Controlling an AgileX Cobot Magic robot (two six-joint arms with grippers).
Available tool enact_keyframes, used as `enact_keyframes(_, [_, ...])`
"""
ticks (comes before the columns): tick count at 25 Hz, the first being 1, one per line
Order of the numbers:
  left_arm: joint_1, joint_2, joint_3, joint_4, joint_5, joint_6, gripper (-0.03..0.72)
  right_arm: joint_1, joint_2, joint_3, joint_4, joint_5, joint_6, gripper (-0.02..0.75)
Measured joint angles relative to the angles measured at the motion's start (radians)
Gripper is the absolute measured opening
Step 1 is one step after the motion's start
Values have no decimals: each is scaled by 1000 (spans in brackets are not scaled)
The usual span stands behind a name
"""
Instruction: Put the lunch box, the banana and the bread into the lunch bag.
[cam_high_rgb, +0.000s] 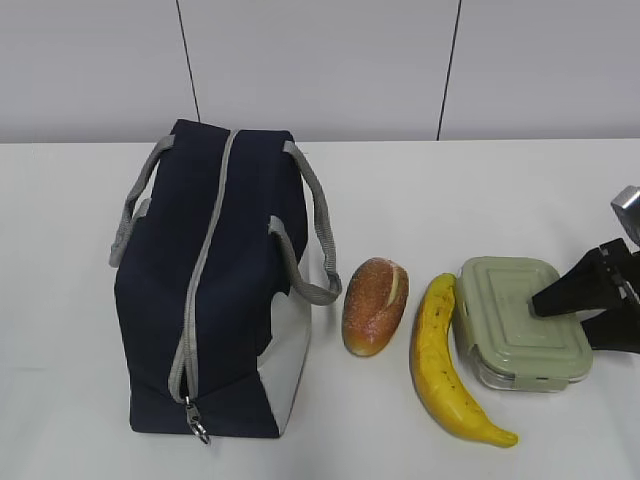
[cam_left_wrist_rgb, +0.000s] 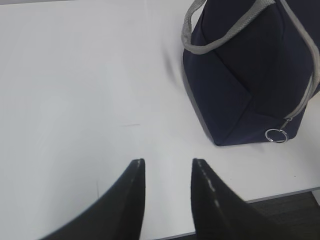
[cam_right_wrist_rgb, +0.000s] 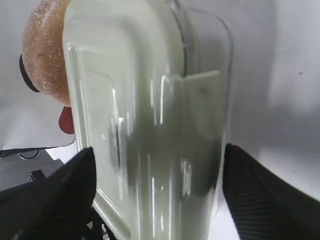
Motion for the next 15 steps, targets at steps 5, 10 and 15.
enact_keyframes(5, [0,0,0,-10,0,0,242,31,13,-8,4,1,-2,595])
enact_keyframes(10, [0,0,0,-12,0,-2,242,57,13,-30,4,-3,-2,592])
enact_keyframes(15, [0,0,0,-12,0,-2,242,59,13,-32,2,-5,-2,566])
